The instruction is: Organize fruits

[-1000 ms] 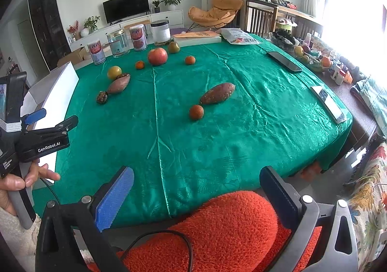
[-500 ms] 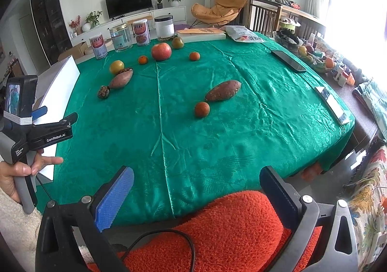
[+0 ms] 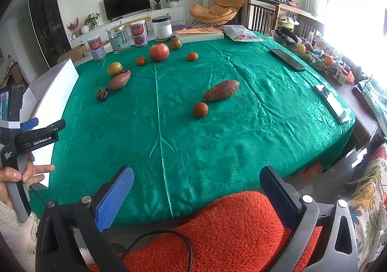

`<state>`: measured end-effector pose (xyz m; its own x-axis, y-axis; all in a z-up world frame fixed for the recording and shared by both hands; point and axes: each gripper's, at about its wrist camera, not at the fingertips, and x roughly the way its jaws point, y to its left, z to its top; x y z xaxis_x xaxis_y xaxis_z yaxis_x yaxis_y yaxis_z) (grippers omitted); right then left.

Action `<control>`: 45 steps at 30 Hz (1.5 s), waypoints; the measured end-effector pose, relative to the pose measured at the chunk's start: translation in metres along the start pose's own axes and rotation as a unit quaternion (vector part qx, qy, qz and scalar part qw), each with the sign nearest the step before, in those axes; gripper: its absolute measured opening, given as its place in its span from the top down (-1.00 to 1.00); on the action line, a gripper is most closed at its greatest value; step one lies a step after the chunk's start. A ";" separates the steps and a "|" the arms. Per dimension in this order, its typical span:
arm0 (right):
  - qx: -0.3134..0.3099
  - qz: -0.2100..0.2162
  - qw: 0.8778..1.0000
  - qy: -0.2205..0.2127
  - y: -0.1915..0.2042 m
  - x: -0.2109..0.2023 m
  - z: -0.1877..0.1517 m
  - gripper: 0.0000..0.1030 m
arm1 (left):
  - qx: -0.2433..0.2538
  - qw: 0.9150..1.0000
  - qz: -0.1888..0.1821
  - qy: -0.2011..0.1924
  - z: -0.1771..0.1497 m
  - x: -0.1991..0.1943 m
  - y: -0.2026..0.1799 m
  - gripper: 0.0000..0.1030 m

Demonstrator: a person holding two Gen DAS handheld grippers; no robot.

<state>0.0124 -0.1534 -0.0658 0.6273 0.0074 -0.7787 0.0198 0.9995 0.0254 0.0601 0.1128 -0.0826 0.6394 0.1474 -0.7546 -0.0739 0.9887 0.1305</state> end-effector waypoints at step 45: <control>0.000 0.038 0.997 -0.061 -0.019 -0.008 -0.021 -1.00 | -0.009 0.992 -0.126 0.009 -0.005 -0.081 -0.100 -0.99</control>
<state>-0.0090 -0.1719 -0.0734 0.7175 0.0796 -0.6920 -0.0324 0.9962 0.0810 0.0121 0.0025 -0.0378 0.6261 -0.1047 -0.7727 0.0734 0.9945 -0.0753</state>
